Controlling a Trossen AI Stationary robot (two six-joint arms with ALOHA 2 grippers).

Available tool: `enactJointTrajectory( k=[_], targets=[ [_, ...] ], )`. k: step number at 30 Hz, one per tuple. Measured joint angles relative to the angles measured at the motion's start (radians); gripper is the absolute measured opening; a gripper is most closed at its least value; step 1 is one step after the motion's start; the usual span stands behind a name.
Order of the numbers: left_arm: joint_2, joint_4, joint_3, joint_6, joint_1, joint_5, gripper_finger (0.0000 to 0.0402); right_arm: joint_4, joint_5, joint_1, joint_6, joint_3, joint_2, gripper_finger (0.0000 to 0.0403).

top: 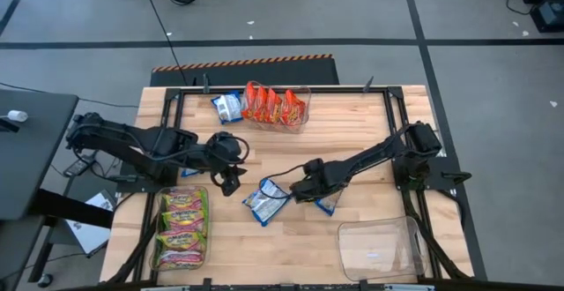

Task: Sort Maruchan noodles
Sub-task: Put the blue noodle pack into the bottom right transparent bin

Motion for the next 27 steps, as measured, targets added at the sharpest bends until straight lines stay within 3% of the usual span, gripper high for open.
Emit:
enactJointTrajectory(
  k=[6,10,18,23,27],
  targets=[
    [0.0,-0.005,0.0,0.01,0.0,0.0,0.016,-0.224,-0.074,0.007,-0.006,0.0,-0.017,0.0196],
    [0.0,-0.007,0.0,0.006,0.0,0.0,0.016,-0.382,-0.164,0.014,-0.133,0.0,-0.032,0.0196],
    [0.0,-0.007,0.0,0.003,0.0,0.0,0.016,-0.369,-0.383,0.036,-0.342,-0.001,-0.074,0.0196],
    [0.0,-0.007,0.0,0.002,0.0,0.0,0.016,-0.35,-0.365,0.009,-0.557,-0.074,-0.074,0.0197],
    [0.0,-0.006,0.0,0.002,0.0,0.0,0.016,-0.383,-0.197,-0.027,-0.911,-0.137,-0.073,0.0197]
  ],
)
